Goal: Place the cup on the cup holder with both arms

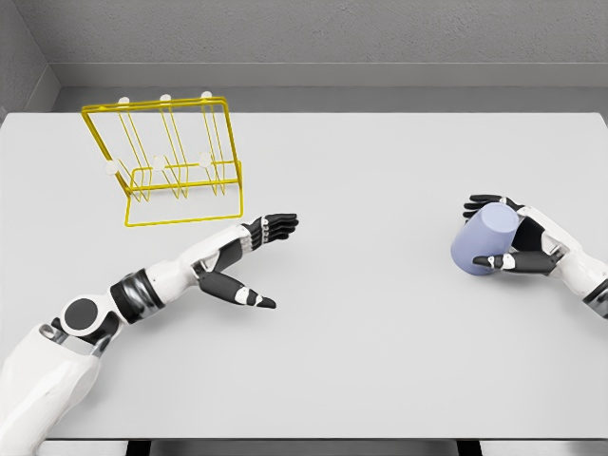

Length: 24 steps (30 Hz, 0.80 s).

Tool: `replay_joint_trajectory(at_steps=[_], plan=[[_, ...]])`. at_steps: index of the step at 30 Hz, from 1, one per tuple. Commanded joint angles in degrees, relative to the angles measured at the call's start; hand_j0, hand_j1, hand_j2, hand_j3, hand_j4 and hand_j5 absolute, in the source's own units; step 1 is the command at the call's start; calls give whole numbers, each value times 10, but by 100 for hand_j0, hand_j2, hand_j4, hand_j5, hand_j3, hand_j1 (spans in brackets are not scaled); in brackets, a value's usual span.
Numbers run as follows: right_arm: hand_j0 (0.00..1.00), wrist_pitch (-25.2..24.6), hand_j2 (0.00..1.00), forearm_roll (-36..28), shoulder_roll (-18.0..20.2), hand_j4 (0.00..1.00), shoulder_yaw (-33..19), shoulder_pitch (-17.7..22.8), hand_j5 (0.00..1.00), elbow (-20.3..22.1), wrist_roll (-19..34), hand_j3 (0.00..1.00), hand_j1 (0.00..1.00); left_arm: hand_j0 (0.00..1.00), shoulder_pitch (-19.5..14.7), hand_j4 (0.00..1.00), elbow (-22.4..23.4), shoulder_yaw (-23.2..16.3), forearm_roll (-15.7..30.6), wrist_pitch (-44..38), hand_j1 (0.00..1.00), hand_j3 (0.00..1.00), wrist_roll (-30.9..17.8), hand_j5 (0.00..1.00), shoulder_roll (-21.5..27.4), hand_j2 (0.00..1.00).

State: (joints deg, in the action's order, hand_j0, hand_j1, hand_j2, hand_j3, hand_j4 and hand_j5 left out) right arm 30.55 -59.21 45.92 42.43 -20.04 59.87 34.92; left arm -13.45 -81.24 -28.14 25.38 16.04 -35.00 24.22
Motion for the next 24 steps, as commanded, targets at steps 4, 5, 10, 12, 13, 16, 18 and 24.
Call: replay_joint_trajectory(at_steps=[4,5,10,12,13,16,18,24], plan=[[71,2,71,1,1,71,0,-3,71,1,1,71,71,100,0,100,4,0,4,0,100,100,0,100,-1,100],[71,2,71,1,1,71,-1,-4,71,1,1,71,71,100,-1,100,4,0,4,-1,100,100,0,100,-1,100],[71,4,71,1,2,71,-2,-16,71,7,1,71,71,100,0,100,3,0,5,-1,100,100,0,100,-1,100],[71,6,71,1,2,71,-2,-20,71,9,1,71,71,100,-1,100,3,0,5,-1,100,100,0,100,-1,100],[71,6,71,1,1,71,-2,-25,71,9,1,71,71,100,-1,100,3,0,4,-1,100,100,0,100,-1,100],[71,8,71,1,2,71,-3,-29,71,21,1,71,71,100,-1,100,4,1,5,-1,100,100,0,100,-1,100],[71,8,71,2,1,71,-3,-30,71,31,1,71,71,100,-1,100,4,1,5,0,100,100,0,100,0,100],[72,10,72,3,1,72,-2,-33,72,60,1,72,72,100,-3,100,23,4,7,-1,100,100,0,100,-10,100]])
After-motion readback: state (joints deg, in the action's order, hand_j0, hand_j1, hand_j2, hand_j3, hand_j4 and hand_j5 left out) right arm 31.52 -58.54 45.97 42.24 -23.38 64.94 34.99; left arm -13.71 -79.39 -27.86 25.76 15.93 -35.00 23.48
